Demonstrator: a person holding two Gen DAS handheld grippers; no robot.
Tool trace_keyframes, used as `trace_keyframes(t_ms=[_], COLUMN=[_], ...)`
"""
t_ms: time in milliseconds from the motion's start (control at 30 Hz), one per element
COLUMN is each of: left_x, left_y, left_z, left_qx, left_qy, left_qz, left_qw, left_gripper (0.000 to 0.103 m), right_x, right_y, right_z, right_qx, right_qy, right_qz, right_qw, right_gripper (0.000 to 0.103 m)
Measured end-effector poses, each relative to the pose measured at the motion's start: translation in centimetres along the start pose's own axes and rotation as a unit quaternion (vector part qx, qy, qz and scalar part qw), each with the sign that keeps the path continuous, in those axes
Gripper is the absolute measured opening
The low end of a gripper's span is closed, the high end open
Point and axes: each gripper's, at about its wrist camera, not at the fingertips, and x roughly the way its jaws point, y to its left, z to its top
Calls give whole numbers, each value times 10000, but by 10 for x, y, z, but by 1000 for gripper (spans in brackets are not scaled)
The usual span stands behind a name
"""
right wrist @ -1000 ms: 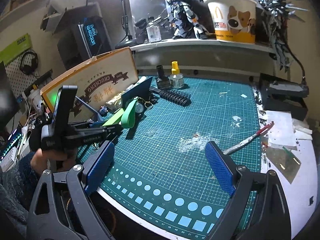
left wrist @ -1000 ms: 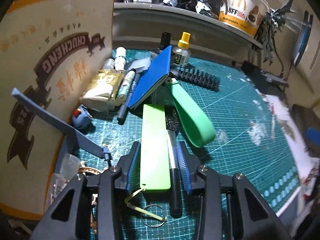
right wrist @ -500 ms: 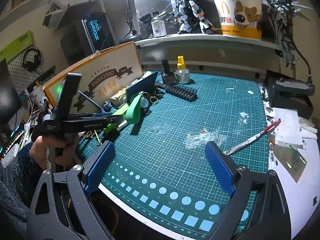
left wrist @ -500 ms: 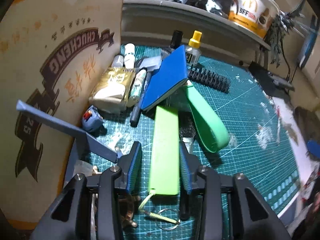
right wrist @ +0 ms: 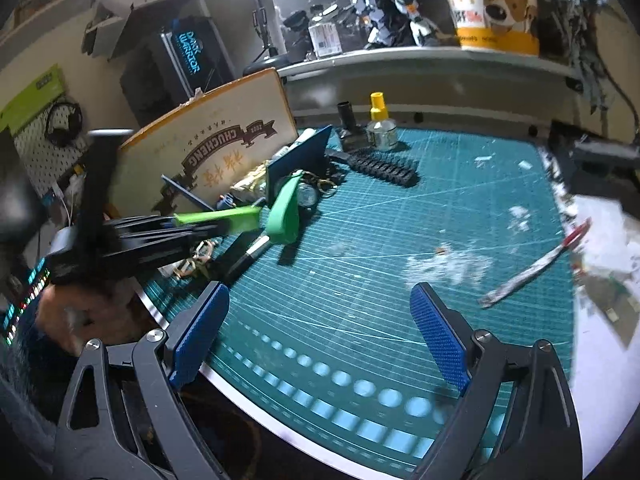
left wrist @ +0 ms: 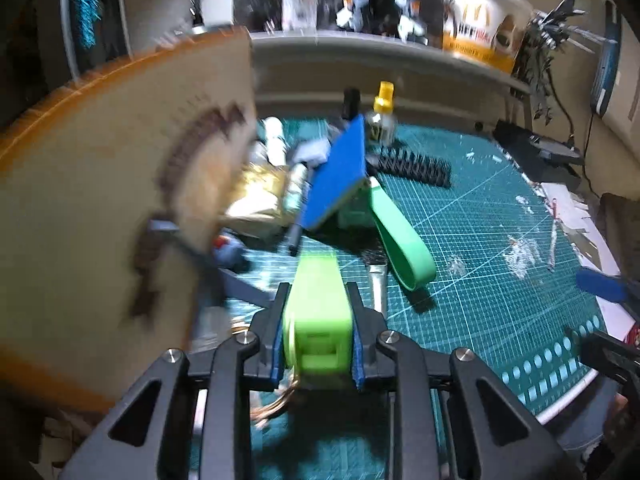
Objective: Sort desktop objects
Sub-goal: 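Grasp the lime-green plastic block with the left gripper while the right gripper moves toward the brush, then grasp the black-bristled brush by its handle with the right gripper and lift it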
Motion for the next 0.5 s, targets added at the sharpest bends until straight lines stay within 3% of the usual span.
trace_keyframes(t_ms=[200,500], left_x=[-12,-44], left_y=[9,21], left_z=[-7,-10], left_qx=[-80,-226], left_qy=[-253,-868], left_qz=[-67,-55], left_qw=[9996,9960], left_gripper=[25,25], right_x=[37,88], right_y=[31,67], right_z=[5,-3], right_qx=[280,380], right_qy=[-51,-15], right_qz=[167,-189], right_qw=[9995,9991], right_gripper=[82,55])
